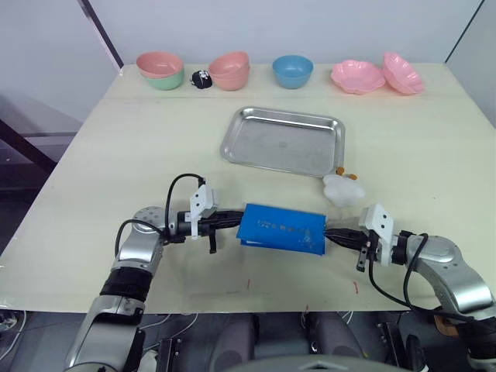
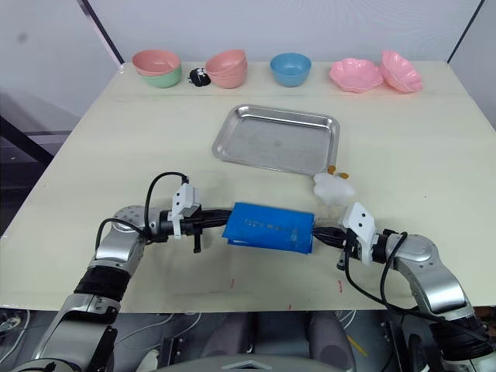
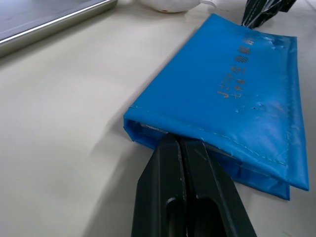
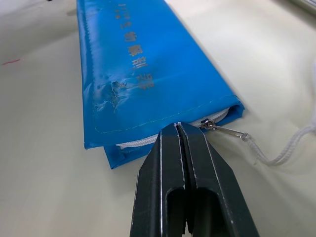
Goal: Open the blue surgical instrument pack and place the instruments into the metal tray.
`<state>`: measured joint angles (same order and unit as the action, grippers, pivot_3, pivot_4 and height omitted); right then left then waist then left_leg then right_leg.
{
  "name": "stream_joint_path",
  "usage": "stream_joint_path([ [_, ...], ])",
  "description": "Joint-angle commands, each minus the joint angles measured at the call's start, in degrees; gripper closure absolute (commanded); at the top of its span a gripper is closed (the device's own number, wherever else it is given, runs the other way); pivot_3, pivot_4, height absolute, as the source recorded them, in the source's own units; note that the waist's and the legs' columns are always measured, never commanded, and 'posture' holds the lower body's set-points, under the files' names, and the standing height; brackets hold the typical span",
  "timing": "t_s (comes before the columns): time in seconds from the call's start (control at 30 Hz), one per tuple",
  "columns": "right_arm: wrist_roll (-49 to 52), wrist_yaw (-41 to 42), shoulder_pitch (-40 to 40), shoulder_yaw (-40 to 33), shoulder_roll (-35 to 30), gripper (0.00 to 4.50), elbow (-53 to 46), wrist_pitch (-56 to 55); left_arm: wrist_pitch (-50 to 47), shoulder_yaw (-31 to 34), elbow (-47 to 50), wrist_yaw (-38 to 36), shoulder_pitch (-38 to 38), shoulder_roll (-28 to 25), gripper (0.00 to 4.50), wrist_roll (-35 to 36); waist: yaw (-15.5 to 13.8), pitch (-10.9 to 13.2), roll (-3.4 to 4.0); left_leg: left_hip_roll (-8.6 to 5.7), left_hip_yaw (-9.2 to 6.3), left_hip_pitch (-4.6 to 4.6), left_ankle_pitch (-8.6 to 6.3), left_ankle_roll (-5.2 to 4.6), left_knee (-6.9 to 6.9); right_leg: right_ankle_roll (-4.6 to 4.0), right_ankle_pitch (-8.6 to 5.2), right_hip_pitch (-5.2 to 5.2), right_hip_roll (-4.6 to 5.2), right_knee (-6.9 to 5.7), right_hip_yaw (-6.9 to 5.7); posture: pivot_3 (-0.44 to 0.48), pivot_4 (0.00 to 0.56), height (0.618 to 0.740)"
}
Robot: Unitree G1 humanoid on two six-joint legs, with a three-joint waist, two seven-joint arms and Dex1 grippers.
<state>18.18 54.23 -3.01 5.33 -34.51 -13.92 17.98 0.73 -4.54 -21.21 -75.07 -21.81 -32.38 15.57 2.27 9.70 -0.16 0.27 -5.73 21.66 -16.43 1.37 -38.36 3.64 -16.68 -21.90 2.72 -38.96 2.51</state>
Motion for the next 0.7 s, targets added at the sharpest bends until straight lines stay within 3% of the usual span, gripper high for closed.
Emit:
stream_joint_path([
  [0.03,0.3,-0.8,-0.7,-0.4,1.0,4.5,-1.5,-1.9,-1.3,-1.2,2.8,-1.8,1.2,-0.3,4.45,0.6,0.0,0.0,0.0,0.0,0.0,0.0,0.0,0.0,0.0,0.0,0.0,0.0,0.0,0.01,0.0,0.0,0.15,0.74],
  [0.4,1.0,-4.6,-1.9,0.7,5.7,4.5,0.4,2.9,-4.9,-2.2,8.8,2.2,2.1,1.2,4.45,-0.3,0.0,0.0,-0.01,0.0,0.0,0.01,0.0,0.0,0.0,0.0,0.0,0.0,0.0,0.02,0.01,0.0,0.15,0.74],
  [0.7,2.1,-3.0,-1.5,0.1,5.7,4.5,-1.4,2.7,-10.5,-1.2,13.9,6.1,0.9,1.5,4.45,0.1,-0.1,0.0,-0.01,-0.02,-0.03,0.02,0.0,0.0,-0.01,0.0,0.0,0.02,0.01,0.03,-0.01,0.0,0.15,0.74],
])
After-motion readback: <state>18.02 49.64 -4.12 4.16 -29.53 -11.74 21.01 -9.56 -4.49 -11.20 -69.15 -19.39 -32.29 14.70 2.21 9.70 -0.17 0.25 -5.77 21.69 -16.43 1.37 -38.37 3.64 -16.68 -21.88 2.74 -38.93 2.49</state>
